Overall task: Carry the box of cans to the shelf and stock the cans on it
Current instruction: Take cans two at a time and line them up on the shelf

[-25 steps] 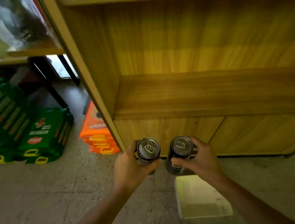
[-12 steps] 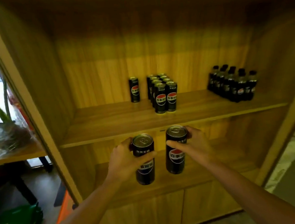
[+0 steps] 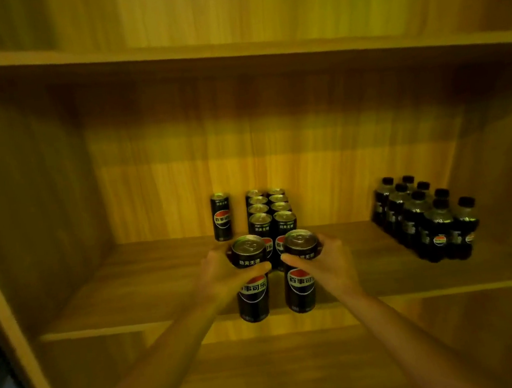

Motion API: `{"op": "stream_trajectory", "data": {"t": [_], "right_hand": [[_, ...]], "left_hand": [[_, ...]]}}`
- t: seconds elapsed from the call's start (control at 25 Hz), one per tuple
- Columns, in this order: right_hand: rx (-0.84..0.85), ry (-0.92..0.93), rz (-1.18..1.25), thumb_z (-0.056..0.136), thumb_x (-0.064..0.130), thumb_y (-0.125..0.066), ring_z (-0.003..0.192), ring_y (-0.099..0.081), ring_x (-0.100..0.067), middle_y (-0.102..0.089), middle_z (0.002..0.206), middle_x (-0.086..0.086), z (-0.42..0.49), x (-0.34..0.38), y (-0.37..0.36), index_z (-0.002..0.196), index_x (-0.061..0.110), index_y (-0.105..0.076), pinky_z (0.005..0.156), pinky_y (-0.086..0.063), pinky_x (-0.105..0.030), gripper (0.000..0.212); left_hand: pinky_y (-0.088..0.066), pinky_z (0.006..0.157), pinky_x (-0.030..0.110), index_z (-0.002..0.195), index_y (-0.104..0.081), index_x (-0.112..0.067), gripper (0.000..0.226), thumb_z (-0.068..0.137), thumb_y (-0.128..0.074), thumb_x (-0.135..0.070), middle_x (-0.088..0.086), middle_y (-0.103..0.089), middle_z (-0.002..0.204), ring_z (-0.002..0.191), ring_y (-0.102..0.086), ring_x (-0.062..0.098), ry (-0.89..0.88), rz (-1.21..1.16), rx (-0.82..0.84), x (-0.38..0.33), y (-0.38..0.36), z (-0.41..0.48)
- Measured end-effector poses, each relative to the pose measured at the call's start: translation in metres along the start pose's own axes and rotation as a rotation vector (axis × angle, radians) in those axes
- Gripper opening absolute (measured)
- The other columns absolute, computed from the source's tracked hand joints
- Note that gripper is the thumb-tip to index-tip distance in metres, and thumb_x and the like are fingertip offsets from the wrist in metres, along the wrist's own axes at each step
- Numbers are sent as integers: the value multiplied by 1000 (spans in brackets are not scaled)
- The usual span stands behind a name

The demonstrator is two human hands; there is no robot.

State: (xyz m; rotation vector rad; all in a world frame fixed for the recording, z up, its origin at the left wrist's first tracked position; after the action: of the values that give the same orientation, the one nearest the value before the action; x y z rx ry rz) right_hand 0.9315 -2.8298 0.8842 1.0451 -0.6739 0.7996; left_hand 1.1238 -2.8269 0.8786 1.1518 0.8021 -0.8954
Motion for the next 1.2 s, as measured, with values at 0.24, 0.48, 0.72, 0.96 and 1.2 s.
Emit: {"op": "stream_trajectory", "data": {"t": [0.24, 0.48, 0.72, 0.96, 1.2], "right_hand": [[80, -38, 102, 59, 39, -80, 94, -60, -10, -68, 112, -5, 55, -33, -24, 110, 15, -61, 77, -47, -23, 60], [66, -43, 106, 55, 46, -80, 101, -64, -17, -69, 109, -2, 77, -47, -37, 110, 19, -60, 85, -54, -36, 64], [66, -21, 107, 59, 37, -80, 92, -62, -9, -70, 108, -5, 81, -49, -43, 107, 15, -63, 74, -48, -17, 55], [21, -1, 17, 63, 39, -78, 90, -61, -8, -71, 107, -6, 86, -50, -44, 106, 12, -63, 65, -38, -7, 53], [22, -38, -24, 61, 41, -78, 102, -63, -17, -68, 112, -6, 92, -54, -49, 111, 13, -60, 75, -42, -19, 60]], "left_hand": [[-51, 94, 43, 113, -58, -13, 63, 56, -85, -16, 8, -65, 116, 110, -61, 23, 90, -32, -21, 21, -39, 57], [-51, 91, 37, 112, -59, -17, 60, 58, -84, -15, -1, -65, 108, 105, -60, 16, 81, -19, 20, 37, -50, 85], [-53, 91, 45, 111, -61, -21, 78, 41, -82, -48, -2, -68, 113, 106, -63, 14, 43, 27, 91, 44, -58, 91], [-53, 91, 45, 113, -61, -19, 81, 40, -82, -49, 0, -68, 115, 106, -63, 15, 11, 55, 123, 44, -59, 97], [-49, 85, 27, 116, -59, -15, 68, 56, -85, -32, 3, -67, 117, 106, -62, 16, -44, 124, 71, 40, -59, 104]]}}
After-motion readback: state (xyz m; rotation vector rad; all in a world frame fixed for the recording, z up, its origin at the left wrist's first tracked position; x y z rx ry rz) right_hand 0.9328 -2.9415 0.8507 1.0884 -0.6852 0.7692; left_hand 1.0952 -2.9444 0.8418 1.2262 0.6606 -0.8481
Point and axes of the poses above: each hand's wrist, its own z-axis towards the middle knuckle, its own y-axis out of the back of the hand, x = y × z, the point moved 7 cm from there along z, towards the middle knuckle
